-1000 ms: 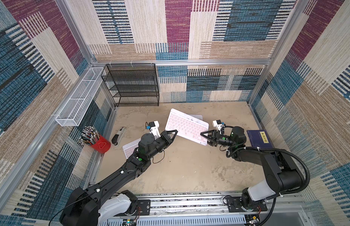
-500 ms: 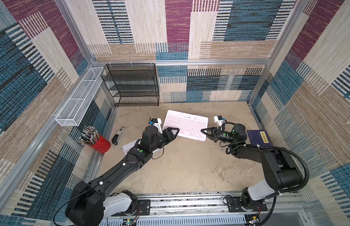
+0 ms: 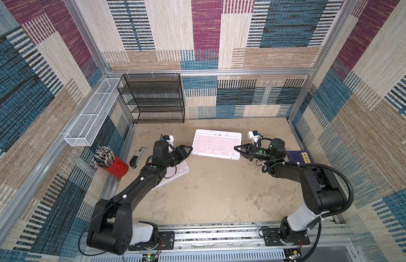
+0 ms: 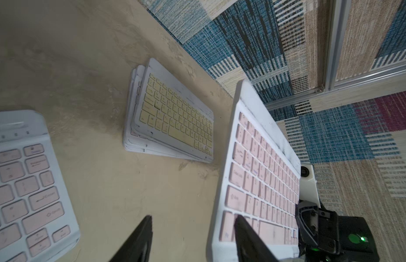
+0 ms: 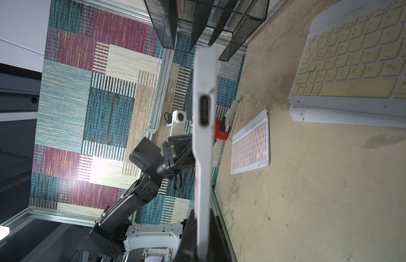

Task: Stack the numeric keypads
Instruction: Place the numeric keypad at the numeric keypad.

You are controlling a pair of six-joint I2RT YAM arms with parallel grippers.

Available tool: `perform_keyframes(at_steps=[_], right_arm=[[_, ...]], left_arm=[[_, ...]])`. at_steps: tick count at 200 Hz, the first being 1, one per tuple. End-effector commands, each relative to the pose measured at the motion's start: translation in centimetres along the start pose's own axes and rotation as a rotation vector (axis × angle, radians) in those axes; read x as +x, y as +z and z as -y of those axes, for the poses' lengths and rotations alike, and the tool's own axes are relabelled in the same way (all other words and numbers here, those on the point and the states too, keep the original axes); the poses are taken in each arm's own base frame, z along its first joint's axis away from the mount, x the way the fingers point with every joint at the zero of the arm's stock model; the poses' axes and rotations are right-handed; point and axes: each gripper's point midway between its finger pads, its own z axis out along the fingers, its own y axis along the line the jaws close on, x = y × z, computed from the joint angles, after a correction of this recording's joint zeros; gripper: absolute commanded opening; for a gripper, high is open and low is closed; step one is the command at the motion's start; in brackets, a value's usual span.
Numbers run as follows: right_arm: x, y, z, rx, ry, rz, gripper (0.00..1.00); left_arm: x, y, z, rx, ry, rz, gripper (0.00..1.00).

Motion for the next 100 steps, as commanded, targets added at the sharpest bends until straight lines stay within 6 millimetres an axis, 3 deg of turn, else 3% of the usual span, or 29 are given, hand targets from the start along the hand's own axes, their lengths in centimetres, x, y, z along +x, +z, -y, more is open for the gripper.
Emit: perform_keyframes(at_steps=[1,30,55,100], right_arm=[[0.0,0.2,-1.0,-0.039,-0.047,-0.037,0.0],[-1.4,0.7,0.3,-0.008,-0.038,-0.019,0.0],[-3.8,1.6,0.8,-0.006,-0.049,0.0,0.0],[-7.2,3.0,3.0,-0.007,-0.026,-0.008,0.0]], left_arm=[[-1.4,1.2,3.7,0.212,0.02,-0.011,0.58],[-3.0,3.0,4.2,0.253,0.0,-0.017,0.54],[-4.4,5.0,3.8,0.232,0.001,-0.024,0.46],[-6.4,8.4,2.2,0.18,-0.007,-0.041,0.45]])
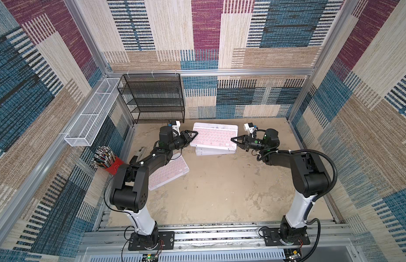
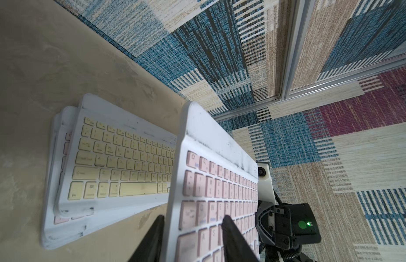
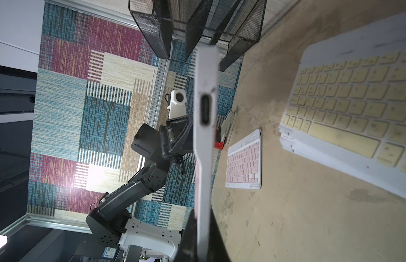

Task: Stack the numeric keypads
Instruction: Place the numeric keypad at the numeric keypad.

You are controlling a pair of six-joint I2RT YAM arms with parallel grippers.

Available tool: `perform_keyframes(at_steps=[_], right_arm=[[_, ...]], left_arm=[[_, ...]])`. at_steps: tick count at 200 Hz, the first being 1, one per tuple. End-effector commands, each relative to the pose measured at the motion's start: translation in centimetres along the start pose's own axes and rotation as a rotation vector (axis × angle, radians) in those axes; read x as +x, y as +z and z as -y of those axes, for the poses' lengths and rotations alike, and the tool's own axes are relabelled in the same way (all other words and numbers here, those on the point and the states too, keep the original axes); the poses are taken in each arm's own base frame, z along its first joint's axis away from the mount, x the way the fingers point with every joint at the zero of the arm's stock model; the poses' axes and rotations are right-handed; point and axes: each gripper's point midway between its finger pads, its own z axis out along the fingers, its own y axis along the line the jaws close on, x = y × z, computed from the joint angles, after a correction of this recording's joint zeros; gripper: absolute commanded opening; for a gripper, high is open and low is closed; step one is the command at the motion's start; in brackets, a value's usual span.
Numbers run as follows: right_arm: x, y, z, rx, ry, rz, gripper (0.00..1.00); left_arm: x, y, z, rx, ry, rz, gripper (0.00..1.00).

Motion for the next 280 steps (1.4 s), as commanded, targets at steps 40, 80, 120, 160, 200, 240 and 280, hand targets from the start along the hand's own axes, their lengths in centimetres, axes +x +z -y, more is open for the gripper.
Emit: perform_keyframes(at_steps=[40,80,120,160,200,240,280], right_arm=[[-3.5,0.5,3.8,0.029,0.034,0.003,0.0],[-4.0,0.1,6.6,0.043,0.076,0.014,0.0],[-4.3,0.2,8.6,0.05,0.097,0.003,0.0],[-4.7,0.5,11.2,0.11,0.11,-0.021,0.0],[-4.7,0.6,13.0,0.16,0.129,-0.048,0.0],[-4.7,0.3,14.6,0.224,0.15,-0.038,0.0],[-5.2,0.0,14.6,0.288,0.129,-0.013,0.3]], left_arm=[[-2.1,2.2,-4.6,-0.202,0.039,-0.008,0.5],[-2.5,3.5,-7.4,-0.295,0.054,-0.04,0.51],[-2.4,3.9,-8.7,-0.317,0.05,-0.037,0.52],[-2.3,3.5,-8.8,-0.336,0.06,-0.033,0.52],[-2.3,3.5,-8.9,-0.337,0.066,-0.034,0.52],[-2.2,4.0,-9.2,-0.332,0.058,-0.045,0.52],[-2.0,4.0,-9.4,-0.331,0.057,-0.049,0.52]])
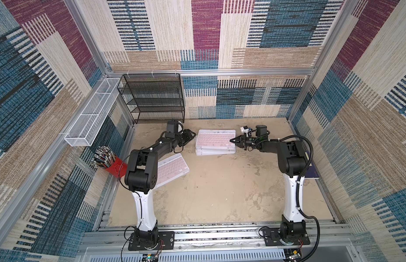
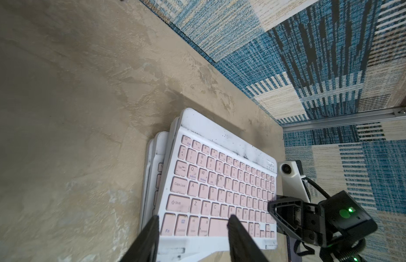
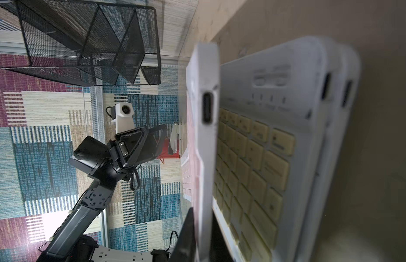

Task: Stack the numeric keypads
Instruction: Place the numeric keypad at the numeric keypad.

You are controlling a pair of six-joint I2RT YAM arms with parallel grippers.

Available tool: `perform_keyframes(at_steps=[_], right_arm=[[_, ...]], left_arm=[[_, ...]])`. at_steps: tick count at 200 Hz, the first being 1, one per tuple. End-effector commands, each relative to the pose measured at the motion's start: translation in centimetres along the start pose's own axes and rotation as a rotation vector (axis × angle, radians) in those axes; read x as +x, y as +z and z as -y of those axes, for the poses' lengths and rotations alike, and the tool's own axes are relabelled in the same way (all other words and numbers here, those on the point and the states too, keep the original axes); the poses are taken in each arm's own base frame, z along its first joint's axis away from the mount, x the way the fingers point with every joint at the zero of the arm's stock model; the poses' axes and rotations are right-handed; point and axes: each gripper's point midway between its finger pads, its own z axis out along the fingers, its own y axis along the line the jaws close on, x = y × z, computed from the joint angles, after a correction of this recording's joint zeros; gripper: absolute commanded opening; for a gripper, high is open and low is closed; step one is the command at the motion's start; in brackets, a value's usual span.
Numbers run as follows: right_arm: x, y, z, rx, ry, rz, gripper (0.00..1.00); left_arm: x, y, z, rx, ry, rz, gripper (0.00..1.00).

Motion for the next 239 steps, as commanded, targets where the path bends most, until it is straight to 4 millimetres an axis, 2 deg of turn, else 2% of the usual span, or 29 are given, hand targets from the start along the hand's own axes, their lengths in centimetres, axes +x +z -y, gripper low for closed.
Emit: perform_keyframes(at_steps=[1,30,67,103,107,178,198,213,231,239], right_arm=[[-0.1,-0.3,-0.1,0.043,-0.025,0.022,0.31],[-0.4,-0.7,-0.4,0.079,-0.038,0.043,0.41],[-0.7,-1.1,0.3,0.19,-0.024,0.068,0.5],[-0.3,-0.6,2.3,0.395,-0.033,0.053,0.53],[-0.9,-0.6,1.7,0.4,-0.045,0.063,0.53],[-2.0,-2.1,2.1,0.566,-0.08,0.129,0.56],[-2.4,-2.8,1.7,0.603,-0.102,0.156,0.6],[-3.0,-3.5,0.8,0.639,-0.135,0.189,0.61],[-3.5,-4.3,-1.2,0.696,-0.199,0.24,0.64],[-3.6,-4.4,-2.4,0.724,-0.245,0.262,0.66]], left_arm=[[-0.2,-0.1,0.4,0.016,0.033,0.0,0.52],[0.0,-0.2,0.4,0.017,0.033,0.002,0.52],[0.3,-0.6,0.5,0.02,0.034,-0.002,0.52],[0.5,-0.9,0.6,0.019,0.039,0.001,0.52],[0.5,-0.9,0.5,0.018,0.039,0.002,0.52],[0.4,-1.3,0.9,0.027,0.047,0.013,0.52],[0.3,-1.7,0.8,0.012,0.053,0.028,0.58],[0.3,-2.5,0.0,-0.062,0.052,0.045,0.65],[0.2,-4.5,-1.7,-0.24,0.037,0.056,0.68],[0.4,-5.9,-2.2,-0.304,0.045,0.071,0.74]])
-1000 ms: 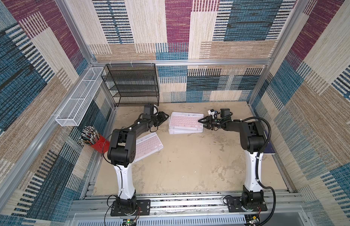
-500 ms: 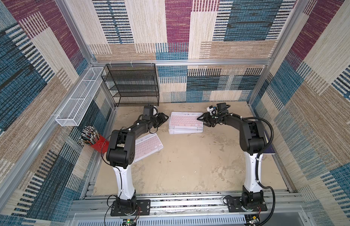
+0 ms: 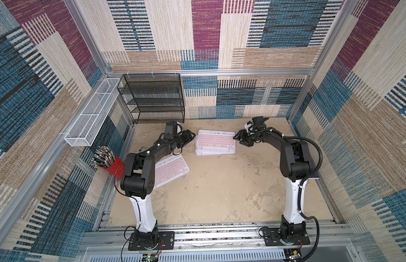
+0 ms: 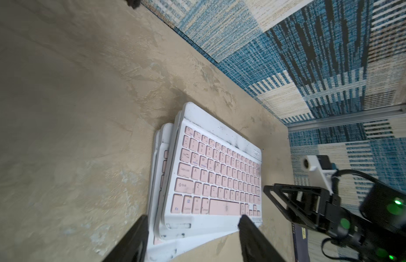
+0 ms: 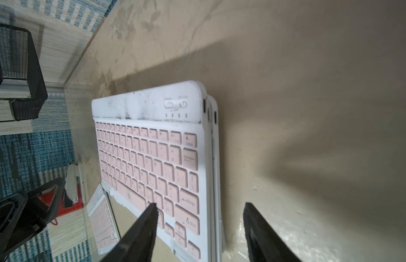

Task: Stack the numeric keypads
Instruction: Place the numeric keypad at the numeric keypad, then pick up the numeric keypad from the center of the board.

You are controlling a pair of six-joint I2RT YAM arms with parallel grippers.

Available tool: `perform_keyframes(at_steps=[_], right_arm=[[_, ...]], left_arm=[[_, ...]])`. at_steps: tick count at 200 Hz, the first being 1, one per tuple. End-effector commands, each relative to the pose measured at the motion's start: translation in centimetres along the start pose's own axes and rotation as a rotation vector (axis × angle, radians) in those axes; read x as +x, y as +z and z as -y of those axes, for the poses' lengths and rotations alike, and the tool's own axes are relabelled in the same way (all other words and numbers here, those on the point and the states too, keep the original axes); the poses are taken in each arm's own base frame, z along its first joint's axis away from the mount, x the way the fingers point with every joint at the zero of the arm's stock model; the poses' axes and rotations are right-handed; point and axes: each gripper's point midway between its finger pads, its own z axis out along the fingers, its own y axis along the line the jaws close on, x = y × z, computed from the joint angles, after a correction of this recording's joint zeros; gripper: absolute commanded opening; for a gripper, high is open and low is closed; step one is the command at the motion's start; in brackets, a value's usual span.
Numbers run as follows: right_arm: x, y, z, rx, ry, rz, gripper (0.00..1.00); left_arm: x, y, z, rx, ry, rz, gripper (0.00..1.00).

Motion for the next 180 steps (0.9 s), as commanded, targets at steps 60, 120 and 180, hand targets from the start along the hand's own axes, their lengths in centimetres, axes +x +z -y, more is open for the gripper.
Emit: perform_keyframes(at_steps=[60,120,180], right_arm=[[2.3,-2.2,-12.9,0.181,-0.414,0.281,0.65],[10.8,4.3,-22.0,-0.06,-0.598,0.073,0.69],[16.6,8.8,-25.9,-0.186,-0.645,-0.075,0.82]], left_arm=[[4.5,-17.3,-8.5,-0.555,-0.087,0.18,0.82],[8.9,-24.7,-13.8,-0.744,-0.185,0.151,0.82],[8.9,-25.1,-18.5,-0.826,-0.269,0.154,0.82]])
